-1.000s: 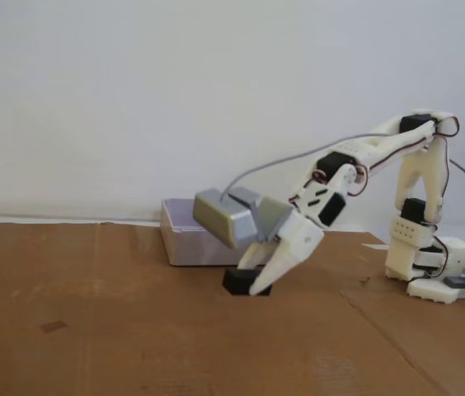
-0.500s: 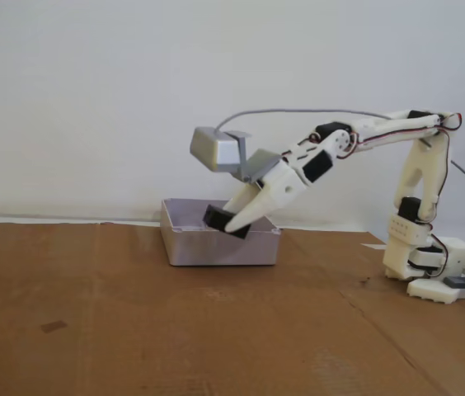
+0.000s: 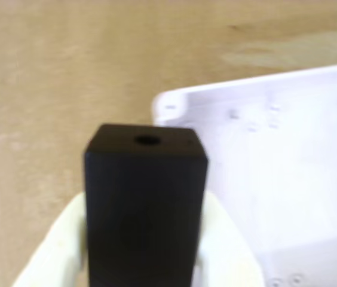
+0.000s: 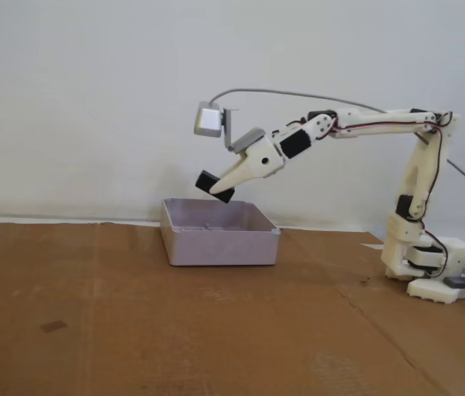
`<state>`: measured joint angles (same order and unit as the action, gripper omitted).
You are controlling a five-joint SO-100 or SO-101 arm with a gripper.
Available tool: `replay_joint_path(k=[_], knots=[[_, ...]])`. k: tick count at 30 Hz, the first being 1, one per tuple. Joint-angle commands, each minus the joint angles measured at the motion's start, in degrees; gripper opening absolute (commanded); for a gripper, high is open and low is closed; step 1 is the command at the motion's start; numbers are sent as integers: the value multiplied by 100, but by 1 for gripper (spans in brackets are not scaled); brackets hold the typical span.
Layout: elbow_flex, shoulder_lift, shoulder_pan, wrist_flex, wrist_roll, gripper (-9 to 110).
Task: Grasp a block and put it in the box.
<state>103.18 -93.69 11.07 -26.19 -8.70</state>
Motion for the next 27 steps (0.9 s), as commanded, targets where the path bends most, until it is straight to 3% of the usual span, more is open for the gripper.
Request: replay_joint_path(k=[1, 12, 27], knots=[[-360, -686, 404, 114, 44, 7], [431, -756, 1187, 193, 44, 7], [343, -255, 1687, 202, 44, 7]])
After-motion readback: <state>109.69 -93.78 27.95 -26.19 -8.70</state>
